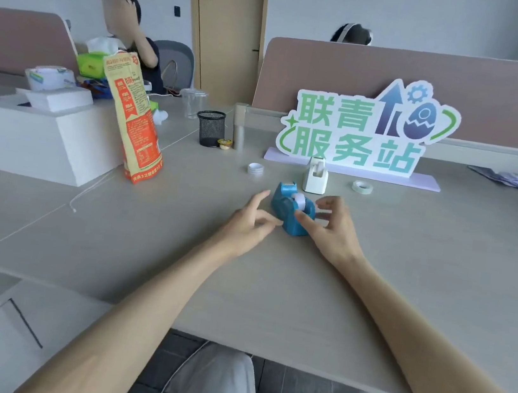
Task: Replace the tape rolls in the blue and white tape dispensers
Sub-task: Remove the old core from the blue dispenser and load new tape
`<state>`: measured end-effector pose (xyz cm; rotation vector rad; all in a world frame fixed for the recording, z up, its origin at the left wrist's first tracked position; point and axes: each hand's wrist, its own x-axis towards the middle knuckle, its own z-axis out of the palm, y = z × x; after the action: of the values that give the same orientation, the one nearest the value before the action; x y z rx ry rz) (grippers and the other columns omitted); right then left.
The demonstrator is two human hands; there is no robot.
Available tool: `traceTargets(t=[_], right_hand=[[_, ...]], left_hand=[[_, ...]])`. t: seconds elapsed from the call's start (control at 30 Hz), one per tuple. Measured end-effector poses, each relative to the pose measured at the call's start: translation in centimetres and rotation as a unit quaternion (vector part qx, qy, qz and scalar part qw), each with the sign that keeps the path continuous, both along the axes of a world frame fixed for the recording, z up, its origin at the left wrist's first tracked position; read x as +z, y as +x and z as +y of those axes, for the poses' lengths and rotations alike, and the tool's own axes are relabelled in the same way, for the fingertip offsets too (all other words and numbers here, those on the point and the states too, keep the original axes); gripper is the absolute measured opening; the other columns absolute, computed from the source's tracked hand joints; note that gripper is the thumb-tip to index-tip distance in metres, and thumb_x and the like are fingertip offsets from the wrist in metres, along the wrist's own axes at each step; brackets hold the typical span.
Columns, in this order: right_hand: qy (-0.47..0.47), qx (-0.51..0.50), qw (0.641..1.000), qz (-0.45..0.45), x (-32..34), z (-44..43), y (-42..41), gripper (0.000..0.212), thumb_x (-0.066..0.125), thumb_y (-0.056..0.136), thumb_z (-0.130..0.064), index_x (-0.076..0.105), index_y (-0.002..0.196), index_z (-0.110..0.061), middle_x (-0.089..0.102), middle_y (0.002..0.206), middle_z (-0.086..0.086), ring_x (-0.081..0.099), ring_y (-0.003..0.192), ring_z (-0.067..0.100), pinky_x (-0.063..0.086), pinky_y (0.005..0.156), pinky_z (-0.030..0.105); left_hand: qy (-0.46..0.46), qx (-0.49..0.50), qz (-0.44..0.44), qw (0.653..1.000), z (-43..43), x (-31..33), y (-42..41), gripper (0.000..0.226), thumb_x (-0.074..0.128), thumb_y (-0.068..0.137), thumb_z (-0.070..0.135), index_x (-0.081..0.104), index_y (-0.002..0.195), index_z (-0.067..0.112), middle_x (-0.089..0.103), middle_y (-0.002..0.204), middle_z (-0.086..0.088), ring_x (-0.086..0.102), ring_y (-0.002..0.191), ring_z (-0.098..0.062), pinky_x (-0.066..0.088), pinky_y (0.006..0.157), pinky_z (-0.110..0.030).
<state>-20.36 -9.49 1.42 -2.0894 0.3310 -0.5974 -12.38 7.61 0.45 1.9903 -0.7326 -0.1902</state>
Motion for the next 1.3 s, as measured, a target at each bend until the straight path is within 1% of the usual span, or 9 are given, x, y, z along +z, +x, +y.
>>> traceTargets(t=[0.1, 0.2, 0.4, 0.5, 0.63, 0.77, 0.97, 1.1, 1.3], right_hand=[[-0.018, 0.022, 0.999, 0.036, -0.2, -0.4, 0.8, 0.079, 0.080, 0.070, -0.044, 0.038, 0.133, -0.022, 0.058, 0.117, -0.001, 0.060, 0.101, 0.017, 0.048, 0.087, 0.028], [-0.103, 0.023, 0.994, 0.033, -0.4, -1.0, 1.9, 0.087, 0.080, 0.068, -0.048, 0.033, 0.137, -0.027, 0.056, 0.109, -0.004, 0.059, 0.096, 0.018, 0.048, 0.087, 0.030], [-0.178, 0.080, 0.980, 0.031, -0.5, -3.6, 5.7, 0.078, 0.061, 0.066, -0.047, 0.035, 0.135, -0.024, 0.061, 0.110, -0.001, 0.055, 0.087, 0.019, 0.048, 0.083, 0.031], [-0.192, 0.099, 0.976, 0.015, -0.5, -4.4, 7.3, 0.078, 0.051, 0.065, -0.048, 0.037, 0.137, -0.020, 0.058, 0.109, -0.003, 0.051, 0.083, 0.015, 0.040, 0.076, 0.024], [-0.189, 0.115, 0.975, -0.026, -0.6, -4.5, 7.4, 0.045, 0.055, 0.074, -0.032, 0.054, 0.118, -0.023, 0.057, 0.104, -0.005, 0.055, 0.086, 0.013, 0.041, 0.075, 0.020], [-0.183, 0.109, 0.976, -0.044, -0.6, -4.3, 6.9, 0.026, 0.057, 0.086, -0.036, 0.061, 0.109, -0.026, 0.059, 0.101, -0.007, 0.056, 0.088, 0.008, 0.040, 0.075, 0.010], [-0.162, 0.103, 0.981, -0.012, 0.9, -4.4, 6.6, 0.011, 0.054, 0.090, -0.038, 0.064, 0.090, -0.034, 0.066, 0.095, -0.007, 0.059, 0.089, 0.012, 0.044, 0.073, 0.024], [-0.270, 0.091, 0.959, -0.009, 1.9, -4.2, 6.5, 0.023, 0.053, 0.091, -0.033, 0.070, 0.102, -0.022, 0.069, 0.096, -0.003, 0.060, 0.084, 0.017, 0.048, 0.072, 0.029], [-0.411, 0.105, 0.906, 0.003, 4.0, -3.3, 6.9, 0.019, 0.056, 0.085, -0.010, 0.074, 0.085, -0.014, 0.073, 0.091, 0.004, 0.063, 0.085, 0.029, 0.053, 0.075, 0.042]], left_hand=[[-0.003, 0.019, -0.020, 1.000, -0.8, -0.7, 2.5, 0.071, 0.060, 0.089, 0.018, 0.022, 0.149, 0.022, 0.051, 0.141, 0.007, 0.044, 0.132, -0.009, 0.039, 0.108, -0.033], [0.003, -0.004, -0.001, 1.000, -1.9, -1.0, 5.8, 0.089, 0.074, 0.079, 0.020, 0.020, 0.151, 0.021, 0.034, 0.154, 0.003, 0.031, 0.141, -0.007, 0.030, 0.116, -0.035], [0.027, -0.075, 0.033, 0.996, -3.8, -0.4, 11.3, 0.100, 0.089, 0.057, 0.035, 0.037, 0.143, 0.031, 0.048, 0.141, 0.018, 0.045, 0.130, 0.000, 0.036, 0.113, -0.030], [0.034, -0.090, 0.028, 0.995, -4.3, -0.2, 12.1, 0.081, 0.089, 0.053, 0.036, 0.053, 0.125, 0.031, 0.062, 0.123, 0.016, 0.058, 0.115, -0.004, 0.047, 0.103, -0.037], [0.027, -0.060, 0.006, 0.998, -4.0, -0.1, 11.3, 0.061, 0.090, 0.051, 0.035, 0.055, 0.101, 0.028, 0.070, 0.100, 0.009, 0.067, 0.097, -0.012, 0.056, 0.086, -0.040], [0.045, -0.043, -0.006, 0.998, -3.5, 0.1, 10.1, 0.062, 0.090, 0.055, 0.037, 0.054, 0.104, 0.029, 0.071, 0.099, 0.011, 0.067, 0.095, -0.007, 0.056, 0.083, -0.034], [0.036, -0.061, 0.014, 0.997, -3.2, 0.2, 9.3, 0.067, 0.087, 0.059, 0.037, 0.052, 0.117, 0.033, 0.070, 0.108, 0.012, 0.065, 0.103, -0.006, 0.054, 0.093, -0.037], [0.021, -0.068, 0.014, 0.997, -3.2, 0.0, 9.0, 0.072, 0.085, 0.068, 0.029, 0.047, 0.129, 0.031, 0.065, 0.114, 0.015, 0.062, 0.107, -0.005, 0.051, 0.095, -0.030], [-0.015, -0.056, -0.004, 0.998, -2.9, -0.2, 9.2, 0.069, 0.086, 0.066, 0.017, 0.051, 0.124, 0.030, 0.059, 0.114, 0.014, 0.062, 0.100, -0.006, 0.052, 0.089, -0.025]])
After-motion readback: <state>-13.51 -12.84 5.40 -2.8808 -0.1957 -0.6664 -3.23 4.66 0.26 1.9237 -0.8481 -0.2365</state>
